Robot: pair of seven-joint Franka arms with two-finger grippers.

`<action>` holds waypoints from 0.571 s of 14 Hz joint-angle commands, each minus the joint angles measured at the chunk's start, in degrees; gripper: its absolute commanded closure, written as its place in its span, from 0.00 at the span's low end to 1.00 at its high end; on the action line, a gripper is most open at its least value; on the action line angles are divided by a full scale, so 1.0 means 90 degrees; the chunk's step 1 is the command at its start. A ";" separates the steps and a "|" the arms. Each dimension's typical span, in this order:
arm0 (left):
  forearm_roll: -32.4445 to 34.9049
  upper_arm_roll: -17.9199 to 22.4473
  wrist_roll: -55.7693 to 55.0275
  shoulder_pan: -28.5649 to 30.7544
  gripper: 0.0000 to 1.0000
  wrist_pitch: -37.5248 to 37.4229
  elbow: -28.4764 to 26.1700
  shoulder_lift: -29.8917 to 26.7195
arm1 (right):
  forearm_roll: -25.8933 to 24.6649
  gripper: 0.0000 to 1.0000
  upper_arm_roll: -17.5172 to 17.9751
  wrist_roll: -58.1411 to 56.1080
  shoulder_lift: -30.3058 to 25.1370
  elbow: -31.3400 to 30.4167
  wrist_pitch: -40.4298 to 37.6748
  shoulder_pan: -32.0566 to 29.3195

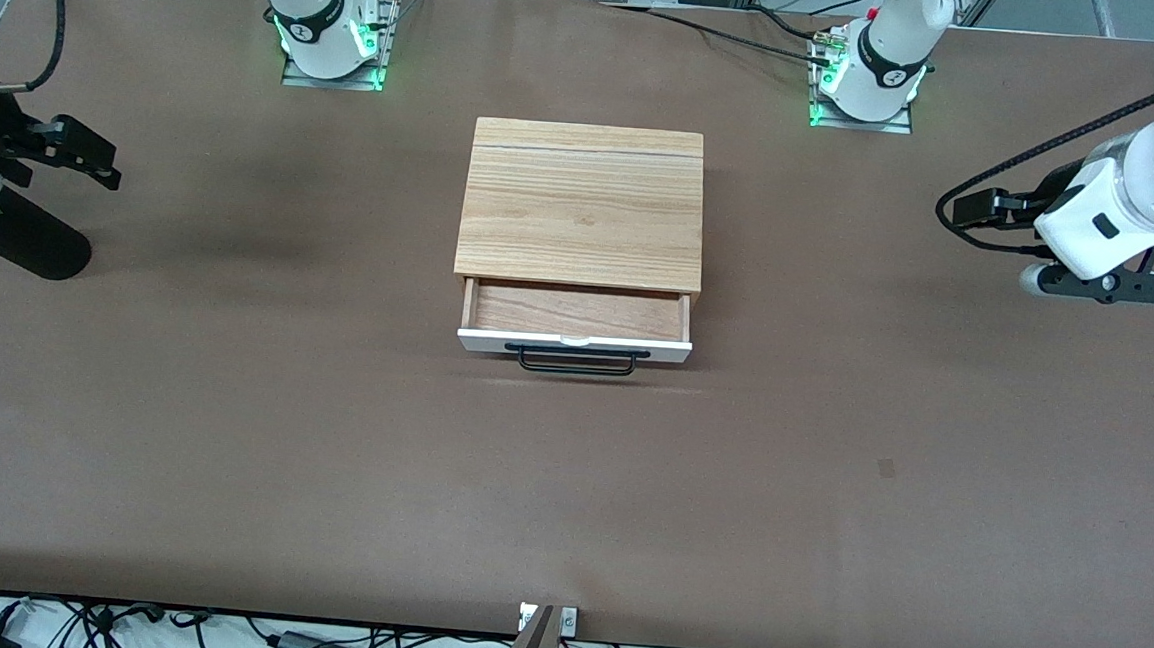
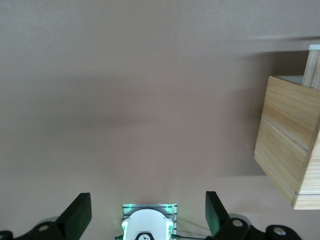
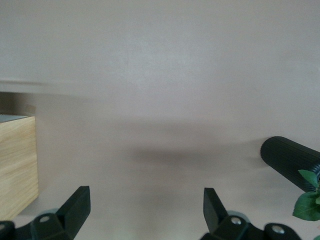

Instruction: Pull top drawer with both arms simultaneously

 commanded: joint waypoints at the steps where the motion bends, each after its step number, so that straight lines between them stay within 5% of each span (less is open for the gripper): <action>1: 0.0154 0.0007 0.0037 0.0124 0.00 0.0127 -0.0208 -0.0156 | 0.0024 0.00 0.0085 0.0085 0.0006 0.0037 -0.0037 -0.0130; 8: 0.0154 -0.0081 -0.0208 0.0213 0.00 0.0840 -0.1115 -0.0839 | 0.0024 0.00 0.0085 0.0133 0.0056 0.0126 -0.0174 -0.0111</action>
